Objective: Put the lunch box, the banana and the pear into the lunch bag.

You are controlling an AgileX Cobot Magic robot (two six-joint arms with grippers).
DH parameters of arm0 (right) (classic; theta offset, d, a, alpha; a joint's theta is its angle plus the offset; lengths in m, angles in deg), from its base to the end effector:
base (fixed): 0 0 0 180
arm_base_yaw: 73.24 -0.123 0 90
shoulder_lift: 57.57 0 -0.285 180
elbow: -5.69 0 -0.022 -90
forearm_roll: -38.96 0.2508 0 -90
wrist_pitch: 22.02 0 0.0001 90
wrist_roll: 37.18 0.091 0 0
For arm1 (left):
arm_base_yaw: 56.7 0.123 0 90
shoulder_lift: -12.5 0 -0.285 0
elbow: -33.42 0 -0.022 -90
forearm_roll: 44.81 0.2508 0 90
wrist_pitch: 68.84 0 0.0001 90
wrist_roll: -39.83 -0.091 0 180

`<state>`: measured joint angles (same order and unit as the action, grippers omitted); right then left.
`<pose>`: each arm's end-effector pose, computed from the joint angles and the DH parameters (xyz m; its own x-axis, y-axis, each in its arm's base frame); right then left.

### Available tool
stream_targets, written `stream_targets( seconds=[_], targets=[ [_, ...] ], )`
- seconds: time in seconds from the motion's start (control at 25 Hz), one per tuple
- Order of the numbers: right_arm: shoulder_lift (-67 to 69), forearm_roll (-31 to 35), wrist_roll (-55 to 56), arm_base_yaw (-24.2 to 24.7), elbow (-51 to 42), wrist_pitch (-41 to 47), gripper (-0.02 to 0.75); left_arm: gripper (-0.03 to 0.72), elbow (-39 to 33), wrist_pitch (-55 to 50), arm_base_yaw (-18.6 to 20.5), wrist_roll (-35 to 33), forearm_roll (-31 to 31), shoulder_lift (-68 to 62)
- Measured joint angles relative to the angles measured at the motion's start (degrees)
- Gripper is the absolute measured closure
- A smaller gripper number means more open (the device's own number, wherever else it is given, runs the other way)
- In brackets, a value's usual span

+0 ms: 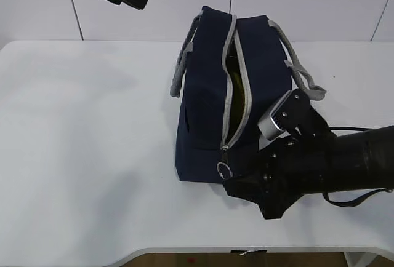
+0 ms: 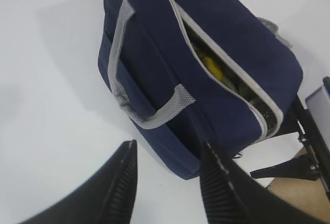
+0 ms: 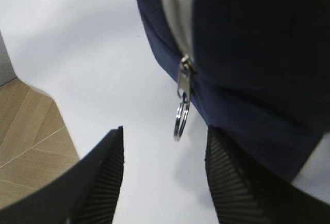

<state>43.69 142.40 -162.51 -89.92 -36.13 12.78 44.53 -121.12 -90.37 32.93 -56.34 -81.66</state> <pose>0.2522 0.1284 0.1628 -0.4242 -0.4113 -0.8068 -0.8050 0.5793 0.1279 0.2672 -0.1953 0.3961 -0.5884 0.3876 -0.7096 0.6387 0.7610 -0.1140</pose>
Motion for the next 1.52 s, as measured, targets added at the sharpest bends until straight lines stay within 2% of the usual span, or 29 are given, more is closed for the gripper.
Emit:
stream_targets(
  seconds=[0.24, 0.36, 0.68, 0.84, 1.24, 1.52],
  targets=[
    [3.18, 0.13, 0.00, 0.00, 1.35, 0.34, 0.330, 0.379, 0.00, 0.00, 0.00, 0.00, 0.14, 0.00],
    [4.68, 0.13, -0.13, 0.00, 2.48, 0.43, 0.372, 0.379, 0.00, 0.10, 0.00, 0.00, 0.14, 0.00],
    [6.11, 0.13, -0.63, 0.00, 4.05, 1.72, 0.566, 0.379, 0.00, 0.10, 0.00, 0.00, 0.14, 0.00],
    [6.11, 0.13, -1.06, 0.00, 4.05, 1.72, 0.722, 0.379, 0.00, 0.10, 0.00, 0.00, 0.14, 0.00],
    [3.00, -1.44, 0.08, 0.00, 4.05, 0.67, 0.718, 0.379, 0.00, 0.10, 0.00, 0.00, 0.14, 0.00],
    [-3.14, -12.69, 10.80, 0.00, 4.05, -2.67, 0.731, 0.379, 0.00, 0.17, 0.00, 0.00, 0.14, 0.00]
  ],
)
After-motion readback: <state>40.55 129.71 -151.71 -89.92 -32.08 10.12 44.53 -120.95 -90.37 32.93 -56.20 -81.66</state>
